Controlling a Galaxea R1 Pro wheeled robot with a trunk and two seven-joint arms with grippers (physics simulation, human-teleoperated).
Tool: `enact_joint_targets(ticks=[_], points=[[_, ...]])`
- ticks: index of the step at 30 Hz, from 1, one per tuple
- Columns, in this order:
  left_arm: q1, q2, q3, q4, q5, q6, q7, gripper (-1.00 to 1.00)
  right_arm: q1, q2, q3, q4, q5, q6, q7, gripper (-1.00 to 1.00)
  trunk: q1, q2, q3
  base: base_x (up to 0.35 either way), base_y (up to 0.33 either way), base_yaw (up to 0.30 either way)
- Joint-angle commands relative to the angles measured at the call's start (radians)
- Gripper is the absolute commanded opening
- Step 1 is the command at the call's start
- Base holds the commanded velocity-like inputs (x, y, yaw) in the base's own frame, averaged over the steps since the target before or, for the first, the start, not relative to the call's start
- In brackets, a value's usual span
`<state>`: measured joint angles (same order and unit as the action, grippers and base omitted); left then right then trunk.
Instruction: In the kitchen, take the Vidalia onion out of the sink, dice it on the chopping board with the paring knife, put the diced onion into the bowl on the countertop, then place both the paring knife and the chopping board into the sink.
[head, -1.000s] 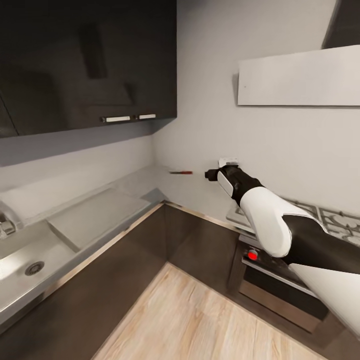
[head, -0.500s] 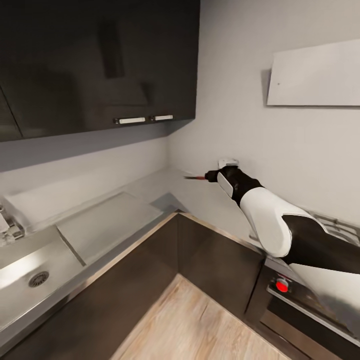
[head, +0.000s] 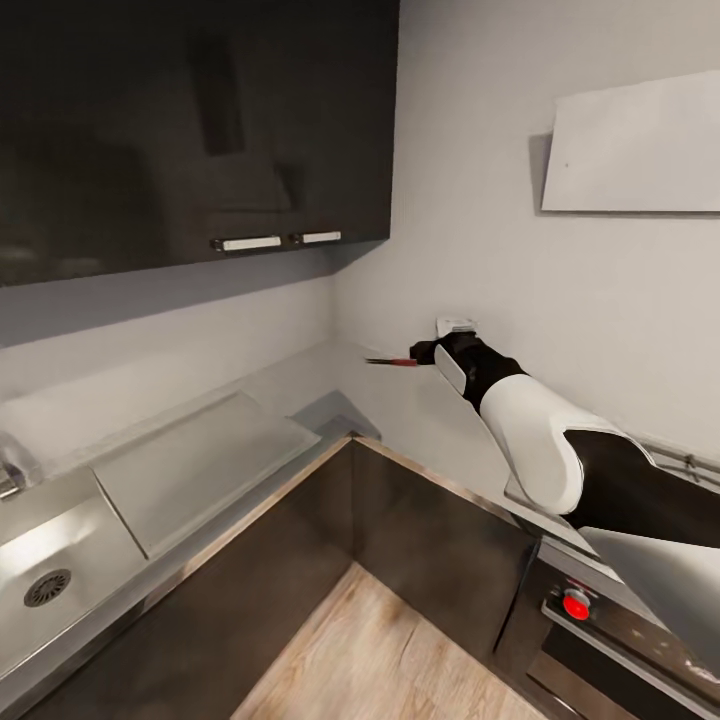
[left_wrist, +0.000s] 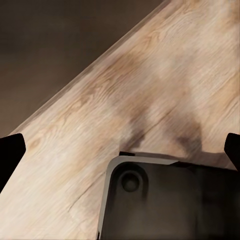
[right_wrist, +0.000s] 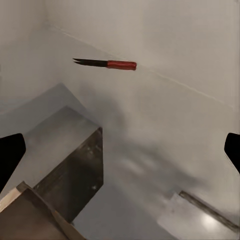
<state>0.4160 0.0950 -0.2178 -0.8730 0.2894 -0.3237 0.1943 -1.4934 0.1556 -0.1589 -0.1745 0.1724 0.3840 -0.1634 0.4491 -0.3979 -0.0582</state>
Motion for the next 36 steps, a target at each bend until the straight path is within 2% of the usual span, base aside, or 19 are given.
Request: enact_joint_targets(ticks=[1, 25, 36], points=[[0.0, 0.002, -0.006, -0.001, 0.006, -0.003, 0.008, 1.0, -0.001, 0.001, -0.008, -0.001, 0.01, 0.006, -0.001, 1.0, 0.001, -0.002, -0.002, 0.158, -0.106, 0.0], [0.0, 0.0, -0.006, -0.001, 0.007, -0.003, 0.008, 1.0, -0.001, 0.002, -0.008, 0.0, 0.009, 0.006, -0.001, 1.0, 0.001, -0.002, -0.002, 0.245, -0.186, 0.0], [0.0, 0.0, -0.006, 0.0, 0.007, -0.002, 0.008, 1.0, -0.001, 0.005, -0.007, 0.021, 0.009, 0.005, -0.001, 1.0, 0.001, -0.002, -0.002, 0.174, -0.085, 0.0]])
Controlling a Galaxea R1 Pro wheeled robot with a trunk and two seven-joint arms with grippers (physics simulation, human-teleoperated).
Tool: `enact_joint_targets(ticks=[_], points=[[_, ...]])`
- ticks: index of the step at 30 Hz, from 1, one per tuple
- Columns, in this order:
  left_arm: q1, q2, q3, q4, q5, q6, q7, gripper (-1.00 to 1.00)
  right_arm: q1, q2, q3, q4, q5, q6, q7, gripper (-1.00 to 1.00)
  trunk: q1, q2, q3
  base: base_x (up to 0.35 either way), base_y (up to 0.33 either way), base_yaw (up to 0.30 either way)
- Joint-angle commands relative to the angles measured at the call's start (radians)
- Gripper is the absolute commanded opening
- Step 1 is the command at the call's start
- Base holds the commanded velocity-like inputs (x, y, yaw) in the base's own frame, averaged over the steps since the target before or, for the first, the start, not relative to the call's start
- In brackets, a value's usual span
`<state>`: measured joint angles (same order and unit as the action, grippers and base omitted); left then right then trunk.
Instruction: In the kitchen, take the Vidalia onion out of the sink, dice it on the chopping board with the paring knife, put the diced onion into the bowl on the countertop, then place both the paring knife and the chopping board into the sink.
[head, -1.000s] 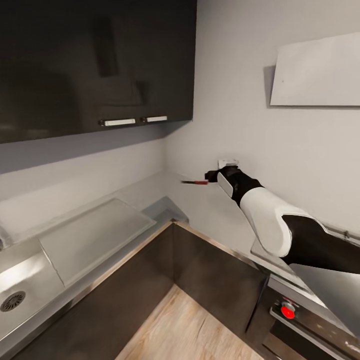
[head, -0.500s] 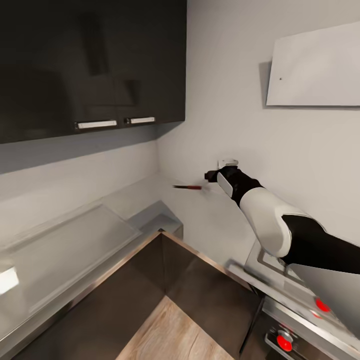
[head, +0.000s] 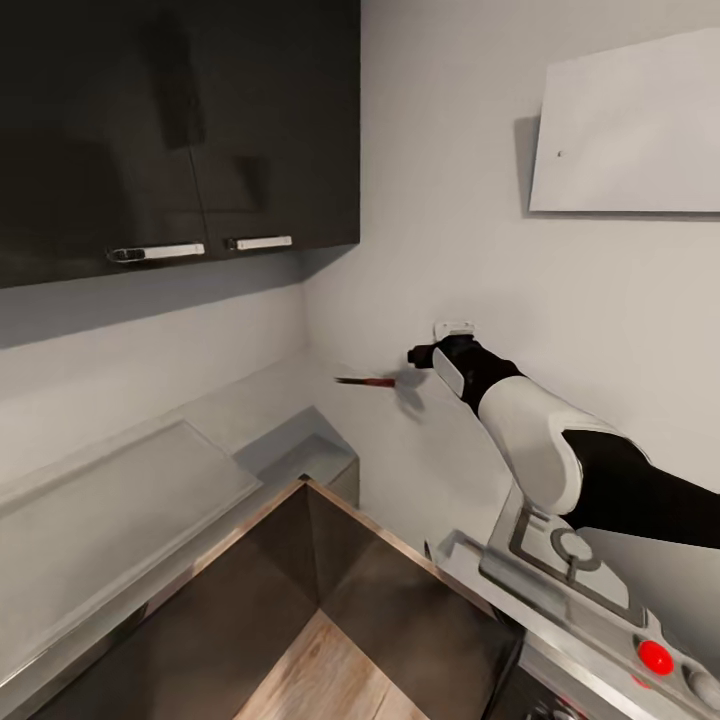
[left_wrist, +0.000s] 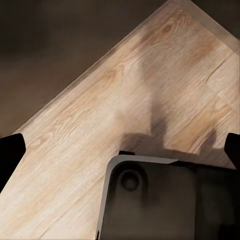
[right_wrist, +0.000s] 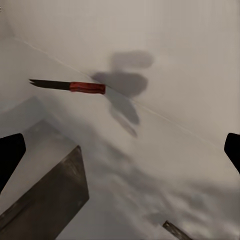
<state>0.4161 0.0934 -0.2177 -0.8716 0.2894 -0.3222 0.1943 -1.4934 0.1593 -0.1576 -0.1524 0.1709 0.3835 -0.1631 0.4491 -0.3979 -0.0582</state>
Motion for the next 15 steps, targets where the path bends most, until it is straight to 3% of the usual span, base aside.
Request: enact_joint_targets(ticks=[1, 5, 15], points=[[0.0, 0.002, -0.006, -0.001, 0.007, -0.003, 0.008, 1.0, -0.001, 0.002, -0.008, -0.001, 0.01, 0.006, -0.001, 1.0, 0.001, -0.002, -0.002, 0.111, -0.007, 0.0], [0.0, 0.002, -0.006, 0.01, 0.007, -0.004, 0.008, 1.0, -0.001, 0.004, -0.008, 0.001, 0.01, 0.006, -0.001, 1.0, 0.001, -0.002, -0.002, 0.104, -0.002, 0.075], [0.0, 0.002, -0.006, 0.018, 0.007, -0.005, 0.008, 1.0, -0.001, 0.005, -0.008, 0.003, 0.01, 0.006, -0.001, 1.0, 0.001, -0.002, -0.002, 0.104, -0.014, 0.261]])
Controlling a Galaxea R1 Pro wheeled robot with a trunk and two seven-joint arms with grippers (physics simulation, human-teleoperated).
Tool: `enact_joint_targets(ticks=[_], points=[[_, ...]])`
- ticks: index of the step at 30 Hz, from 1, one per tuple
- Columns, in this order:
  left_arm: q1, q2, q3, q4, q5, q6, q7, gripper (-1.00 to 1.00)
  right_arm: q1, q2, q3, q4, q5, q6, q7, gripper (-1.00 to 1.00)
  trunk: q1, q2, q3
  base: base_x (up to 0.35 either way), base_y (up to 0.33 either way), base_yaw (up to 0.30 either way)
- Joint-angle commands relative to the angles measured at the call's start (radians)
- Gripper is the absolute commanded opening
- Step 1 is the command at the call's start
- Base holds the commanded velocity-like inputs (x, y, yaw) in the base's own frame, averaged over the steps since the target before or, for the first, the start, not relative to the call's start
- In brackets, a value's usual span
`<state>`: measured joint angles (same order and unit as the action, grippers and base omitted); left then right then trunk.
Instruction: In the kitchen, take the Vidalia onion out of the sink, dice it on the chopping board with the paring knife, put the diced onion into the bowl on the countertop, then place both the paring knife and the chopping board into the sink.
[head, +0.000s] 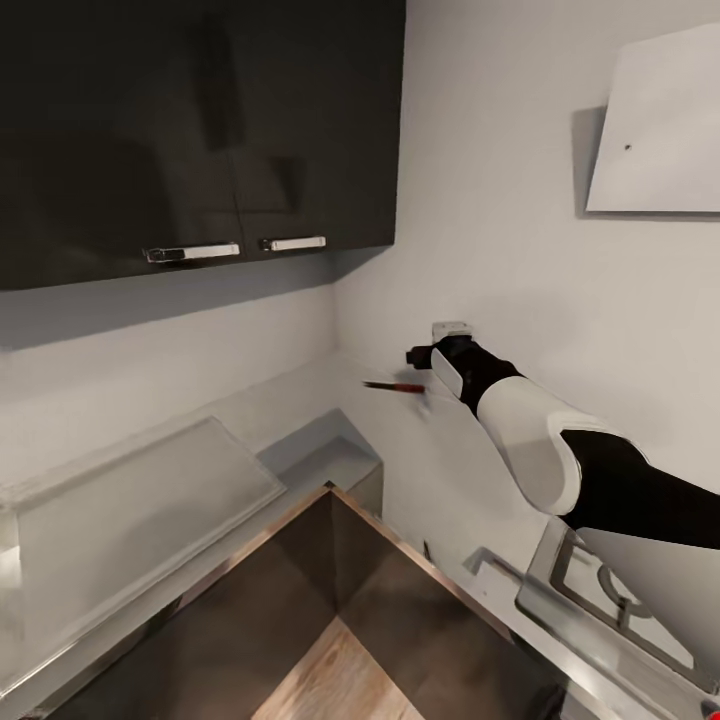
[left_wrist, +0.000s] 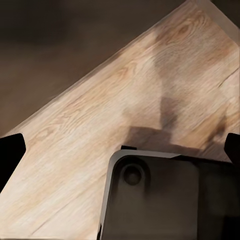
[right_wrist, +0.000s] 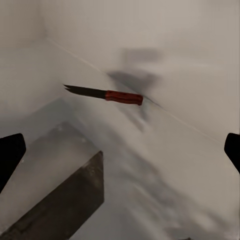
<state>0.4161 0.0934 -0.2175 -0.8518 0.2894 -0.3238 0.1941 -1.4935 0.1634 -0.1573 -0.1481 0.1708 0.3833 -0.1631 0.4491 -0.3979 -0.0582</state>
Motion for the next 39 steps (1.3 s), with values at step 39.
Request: enact_joint_targets(ticks=[39], points=[[0.0, 0.002, -0.006, 0.006, 0.007, -0.003, 0.007, 1.0, -0.001, -0.001, -0.008, 0.031, 0.01, -0.048, -0.001, 1.0, 0.001, -0.002, -0.002, 0.161, 0.056, 0.017]])
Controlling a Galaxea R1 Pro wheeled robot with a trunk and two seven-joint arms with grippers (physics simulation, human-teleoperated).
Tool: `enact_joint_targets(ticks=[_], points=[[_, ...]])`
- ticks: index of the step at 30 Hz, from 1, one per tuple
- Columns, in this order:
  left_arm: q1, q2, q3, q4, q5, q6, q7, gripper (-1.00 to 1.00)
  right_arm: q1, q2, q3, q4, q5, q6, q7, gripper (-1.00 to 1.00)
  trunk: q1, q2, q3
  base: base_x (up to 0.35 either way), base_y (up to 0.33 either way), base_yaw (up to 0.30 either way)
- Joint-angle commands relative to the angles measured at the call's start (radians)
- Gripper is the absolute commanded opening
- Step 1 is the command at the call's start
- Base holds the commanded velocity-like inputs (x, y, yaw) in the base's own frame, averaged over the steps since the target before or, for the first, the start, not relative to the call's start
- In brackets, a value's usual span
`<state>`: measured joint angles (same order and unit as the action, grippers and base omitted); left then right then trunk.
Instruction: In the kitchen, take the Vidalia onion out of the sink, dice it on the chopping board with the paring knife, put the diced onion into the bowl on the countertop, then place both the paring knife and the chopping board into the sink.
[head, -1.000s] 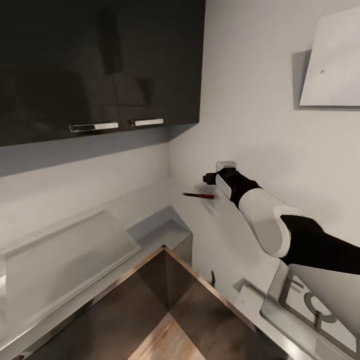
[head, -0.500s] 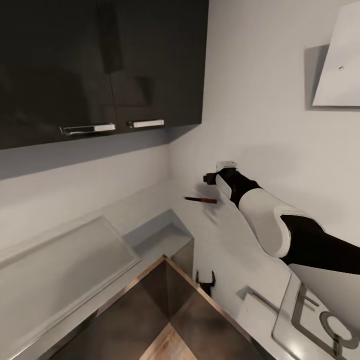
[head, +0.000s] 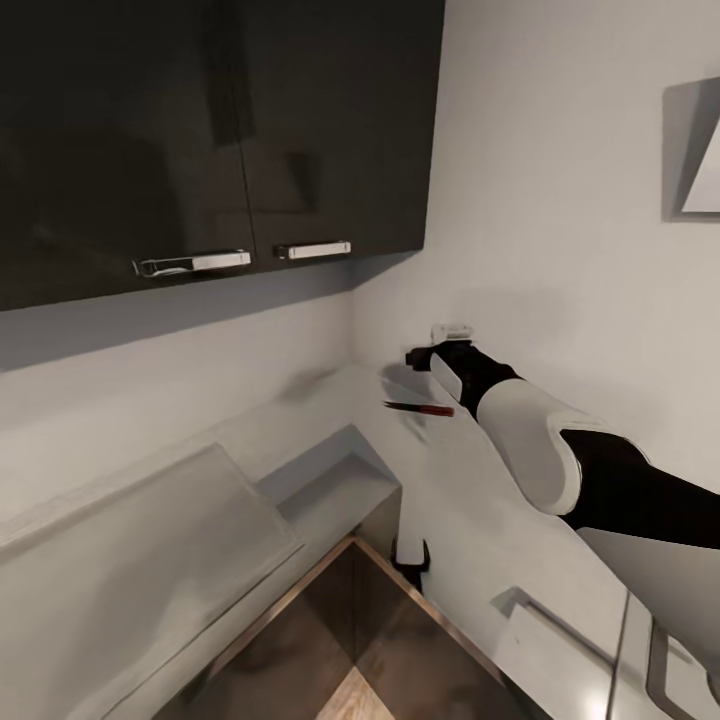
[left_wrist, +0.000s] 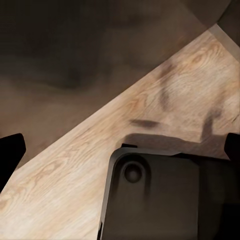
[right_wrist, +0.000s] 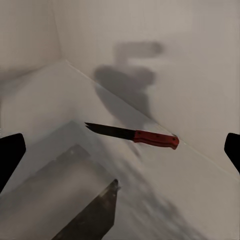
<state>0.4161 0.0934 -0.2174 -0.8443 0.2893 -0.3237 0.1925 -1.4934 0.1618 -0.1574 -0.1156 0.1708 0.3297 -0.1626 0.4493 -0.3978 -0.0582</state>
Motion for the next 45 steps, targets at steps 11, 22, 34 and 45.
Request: enact_joint_targets(ticks=[11, 22, 34, 45], points=[[0.0, 0.001, -0.007, 0.01, 0.004, -0.004, 0.006, 1.0, -0.001, 0.002, -0.008, -0.001, 0.012, 0.001, -0.004, 1.0, 0.001, -0.002, -0.002, 0.05, 0.008, 0.0], [0.0, 0.002, -0.01, 0.008, -0.001, -0.01, 0.002, 1.0, -0.001, -0.02, -0.007, -0.008, 0.015, 0.001, -0.004, 1.0, 0.001, -0.002, -0.002, 0.029, 0.011, 0.0], [0.0, 0.001, -0.01, 0.012, -0.002, -0.008, 0.002, 1.0, -0.001, -0.021, -0.007, -0.001, 0.014, 0.002, -0.002, 1.0, 0.001, -0.002, -0.002, 0.082, 0.055, 0.0], [0.0, 0.0, -0.01, 0.017, -0.002, -0.008, 0.002, 1.0, -0.001, -0.021, -0.007, 0.0, 0.014, 0.0, -0.002, 1.0, 0.001, -0.002, -0.002, 0.131, 0.033, 0.0]])
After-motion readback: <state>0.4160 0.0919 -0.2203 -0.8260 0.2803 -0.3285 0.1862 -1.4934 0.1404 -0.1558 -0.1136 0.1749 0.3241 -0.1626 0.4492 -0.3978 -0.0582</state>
